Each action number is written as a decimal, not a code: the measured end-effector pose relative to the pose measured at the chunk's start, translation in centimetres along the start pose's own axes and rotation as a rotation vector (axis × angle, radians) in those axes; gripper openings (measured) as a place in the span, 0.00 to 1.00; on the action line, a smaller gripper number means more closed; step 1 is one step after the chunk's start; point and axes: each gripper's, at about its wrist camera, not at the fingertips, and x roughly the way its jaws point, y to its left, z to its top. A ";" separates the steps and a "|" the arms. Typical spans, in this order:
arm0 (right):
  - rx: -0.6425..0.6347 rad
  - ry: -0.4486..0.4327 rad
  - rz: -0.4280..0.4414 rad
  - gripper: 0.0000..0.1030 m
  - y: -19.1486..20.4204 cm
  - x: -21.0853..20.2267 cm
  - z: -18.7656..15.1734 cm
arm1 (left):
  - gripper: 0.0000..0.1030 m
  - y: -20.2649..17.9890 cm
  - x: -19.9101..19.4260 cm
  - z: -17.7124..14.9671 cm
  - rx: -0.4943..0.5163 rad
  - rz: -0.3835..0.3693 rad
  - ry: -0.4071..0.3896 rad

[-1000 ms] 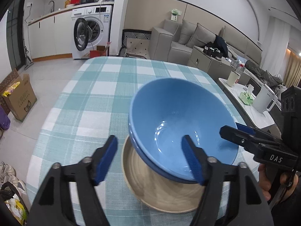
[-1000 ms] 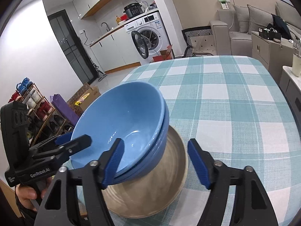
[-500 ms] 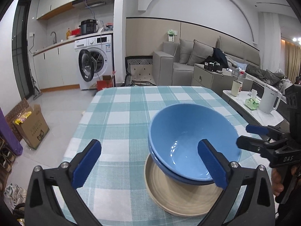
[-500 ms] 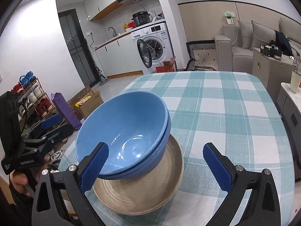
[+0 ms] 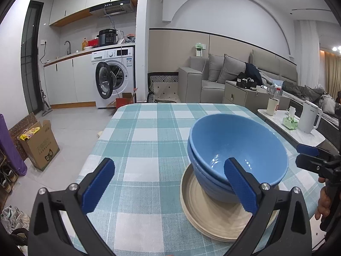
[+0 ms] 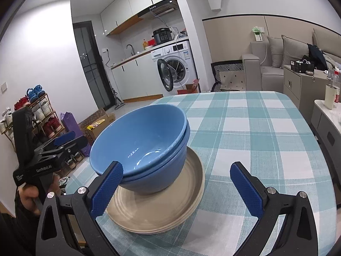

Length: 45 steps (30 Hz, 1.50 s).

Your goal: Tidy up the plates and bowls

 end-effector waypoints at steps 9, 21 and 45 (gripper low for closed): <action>-0.044 -0.061 0.038 0.99 1.1 -0.7 -1.8 | 1.00 0.4 -0.1 -2.1 -0.050 -0.039 -0.024; -0.080 -0.085 0.071 0.99 2.0 -1.2 -4.1 | 1.00 -0.1 -1.5 -4.1 -0.014 -0.050 -0.064; -0.148 -0.098 0.062 0.99 2.7 -1.9 -6.6 | 1.00 -1.5 -2.0 -5.9 0.014 -0.073 -0.095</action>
